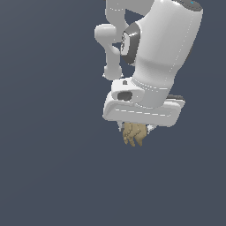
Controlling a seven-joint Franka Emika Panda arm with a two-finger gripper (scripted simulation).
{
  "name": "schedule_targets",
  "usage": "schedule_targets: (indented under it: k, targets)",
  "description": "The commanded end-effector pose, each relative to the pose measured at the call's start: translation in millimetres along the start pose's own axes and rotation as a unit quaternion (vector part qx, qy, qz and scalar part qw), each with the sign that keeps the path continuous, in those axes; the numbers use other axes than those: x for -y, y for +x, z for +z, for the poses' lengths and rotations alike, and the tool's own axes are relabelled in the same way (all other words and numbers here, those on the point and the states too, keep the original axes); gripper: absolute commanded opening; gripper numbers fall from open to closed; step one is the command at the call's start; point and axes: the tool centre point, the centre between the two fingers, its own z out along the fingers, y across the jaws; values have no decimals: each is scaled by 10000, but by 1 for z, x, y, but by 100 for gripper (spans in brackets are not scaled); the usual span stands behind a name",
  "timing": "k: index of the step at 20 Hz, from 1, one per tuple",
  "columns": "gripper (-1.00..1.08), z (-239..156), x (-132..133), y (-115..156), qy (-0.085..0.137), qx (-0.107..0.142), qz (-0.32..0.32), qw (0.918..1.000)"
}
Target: Pick up the object and move it to a goal position.
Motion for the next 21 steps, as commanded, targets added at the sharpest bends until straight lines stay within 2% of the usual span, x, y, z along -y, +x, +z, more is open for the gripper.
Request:
schedule_targets:
  k: [1, 11, 21]
  targets:
    - [-100, -19, 7, 8, -82, -75, 195, 9997]
    - [-100, -68, 25, 30, -301, -263, 685, 9969]
    - [-100, -78, 28, 35, -349, -297, 782, 9959]
